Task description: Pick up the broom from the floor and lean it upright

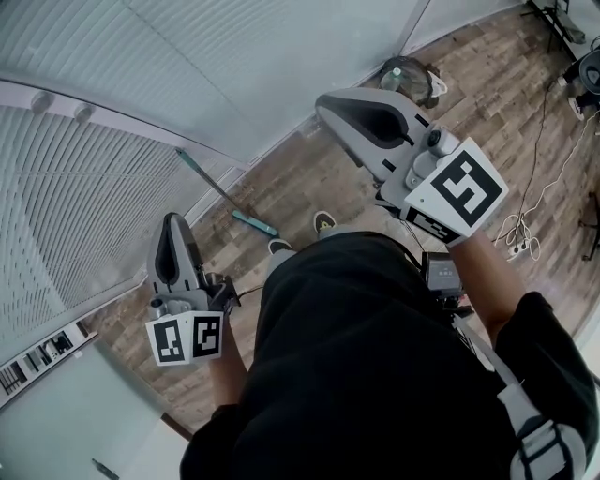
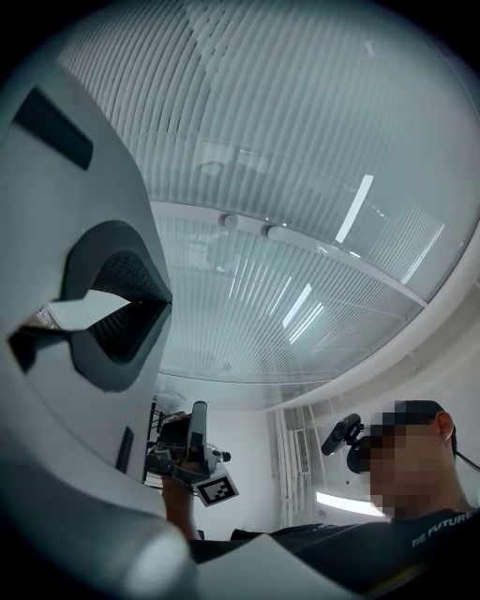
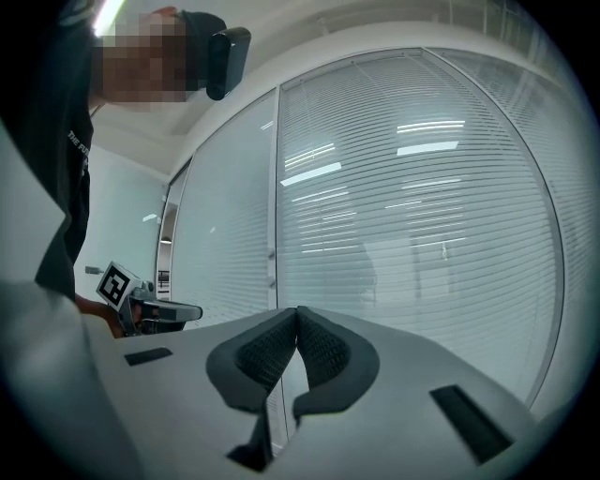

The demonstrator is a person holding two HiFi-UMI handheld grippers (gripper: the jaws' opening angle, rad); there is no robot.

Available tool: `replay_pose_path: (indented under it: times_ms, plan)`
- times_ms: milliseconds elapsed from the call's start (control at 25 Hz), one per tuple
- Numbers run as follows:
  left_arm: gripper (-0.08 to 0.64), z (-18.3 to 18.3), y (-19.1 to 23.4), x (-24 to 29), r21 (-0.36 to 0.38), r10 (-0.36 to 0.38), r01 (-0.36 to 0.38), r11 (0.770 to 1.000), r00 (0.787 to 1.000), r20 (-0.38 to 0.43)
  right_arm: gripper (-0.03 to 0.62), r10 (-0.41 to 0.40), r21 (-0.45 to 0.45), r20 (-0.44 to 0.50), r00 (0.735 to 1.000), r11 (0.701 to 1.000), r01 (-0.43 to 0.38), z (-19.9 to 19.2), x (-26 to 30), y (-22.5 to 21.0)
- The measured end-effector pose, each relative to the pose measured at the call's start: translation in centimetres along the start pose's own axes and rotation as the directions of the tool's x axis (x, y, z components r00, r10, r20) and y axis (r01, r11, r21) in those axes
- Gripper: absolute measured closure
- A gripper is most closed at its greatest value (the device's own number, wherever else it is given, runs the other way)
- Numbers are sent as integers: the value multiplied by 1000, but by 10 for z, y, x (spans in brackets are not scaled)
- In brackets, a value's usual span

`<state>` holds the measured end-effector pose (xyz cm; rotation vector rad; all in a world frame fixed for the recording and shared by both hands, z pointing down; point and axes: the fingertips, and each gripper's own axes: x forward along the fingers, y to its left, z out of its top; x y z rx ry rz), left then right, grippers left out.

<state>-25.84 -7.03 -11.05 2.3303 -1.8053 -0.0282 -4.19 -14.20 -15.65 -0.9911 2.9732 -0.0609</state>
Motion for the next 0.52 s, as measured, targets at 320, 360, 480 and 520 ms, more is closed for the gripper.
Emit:
replay_pose_path:
  times_ms: [320, 360, 480, 520]
  plan:
    - [537, 5, -4, 9, 9, 4, -4, 1000, 1000, 1, 574, 5, 4, -3, 1000, 1000, -5, -1, 1, -9]
    - [538, 4, -4, 10, 10, 3, -3, 1000, 1000, 0, 574, 7, 3, -5, 1000, 1000, -7, -1, 2, -10]
    - [538, 1, -3, 10, 7, 4, -4, 1000, 1000, -5, 574, 11, -2, -11, 1000, 1000, -11, -3, 4, -8]
    - [538, 0, -2, 10, 6, 4, -4, 1000, 1000, -7, 574, 13, -4, -13, 1000, 1000, -13, -4, 4, -7]
